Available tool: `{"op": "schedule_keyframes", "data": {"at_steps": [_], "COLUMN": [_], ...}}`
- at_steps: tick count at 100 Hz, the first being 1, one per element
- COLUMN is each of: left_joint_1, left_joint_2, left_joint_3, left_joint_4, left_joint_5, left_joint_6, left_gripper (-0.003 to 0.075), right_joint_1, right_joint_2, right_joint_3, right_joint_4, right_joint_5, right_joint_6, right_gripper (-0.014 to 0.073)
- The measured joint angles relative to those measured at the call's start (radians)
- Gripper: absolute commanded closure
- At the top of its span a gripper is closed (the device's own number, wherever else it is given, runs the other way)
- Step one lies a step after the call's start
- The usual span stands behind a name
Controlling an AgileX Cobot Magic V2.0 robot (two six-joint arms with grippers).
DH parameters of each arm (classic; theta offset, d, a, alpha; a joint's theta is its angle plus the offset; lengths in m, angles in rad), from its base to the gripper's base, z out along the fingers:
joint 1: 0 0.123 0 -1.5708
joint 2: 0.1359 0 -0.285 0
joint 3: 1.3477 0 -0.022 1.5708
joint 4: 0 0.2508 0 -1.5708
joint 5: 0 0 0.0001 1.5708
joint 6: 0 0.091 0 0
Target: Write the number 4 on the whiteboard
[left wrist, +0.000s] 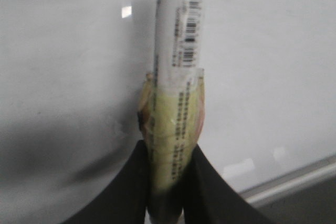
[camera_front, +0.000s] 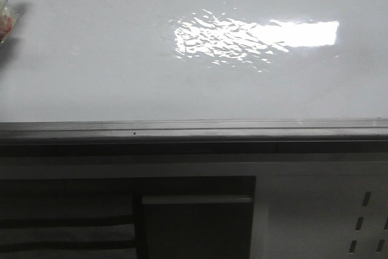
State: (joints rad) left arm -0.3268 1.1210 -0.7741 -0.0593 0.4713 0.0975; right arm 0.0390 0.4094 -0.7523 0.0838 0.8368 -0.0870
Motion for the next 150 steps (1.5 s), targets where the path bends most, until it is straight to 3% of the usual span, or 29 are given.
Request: {"op": "schedule_keyframes", "data": {"at_steps": [14,33,46,58,86,108,133,150], "left_joint_1": [-0.071,-0.166,-0.239,-0.313,-0.434,-0.469,-0.47,-0.47], "left_joint_2": [-0.004,-0.004,-0.001,0.026,0.142,0.189,0.191,0.191], "left_joint_3": [-0.122,-0.218,-0.246,-0.277,-0.386,-0.437,-0.456,-0.457], "left_joint_4": [-0.05,-0.31,-0.412,-0.419,-0.405,-0.376,-0.338,-0.335], "left_joint_5": [0.232,0.463,0.518,0.54,0.568,0.581,0.589,0.59], "left_joint_6": [0.184,0.56,0.696,0.722,0.73,0.73,0.73,0.737], "left_gripper": [0.0741,0.0741,0.0741,0.0741,0.0741,0.0741,0.0741,0.0741], "right_joint_1": [0.0,0.0,0.005,0.061,0.305,0.473,0.51,0.51], "right_joint_2": [0.117,0.308,0.424,0.496,0.625,0.746,0.838,0.843], "right_joint_3": [-0.076,-0.172,-0.229,-0.276,-0.379,-0.436,-0.458,-0.458], "right_joint_4": [0.211,0.55,0.654,0.673,0.633,0.577,0.54,0.538], "right_joint_5": [0.117,0.276,0.363,0.377,0.333,0.274,0.25,0.244], "right_joint_6": [-0.244,-0.65,-0.873,-0.977,-1.039,-1.044,-1.045,-1.046], "right_gripper": [0.0126,0.0126,0.0126,0.0126,0.0126,0.0126,0.013,0.0297]}}
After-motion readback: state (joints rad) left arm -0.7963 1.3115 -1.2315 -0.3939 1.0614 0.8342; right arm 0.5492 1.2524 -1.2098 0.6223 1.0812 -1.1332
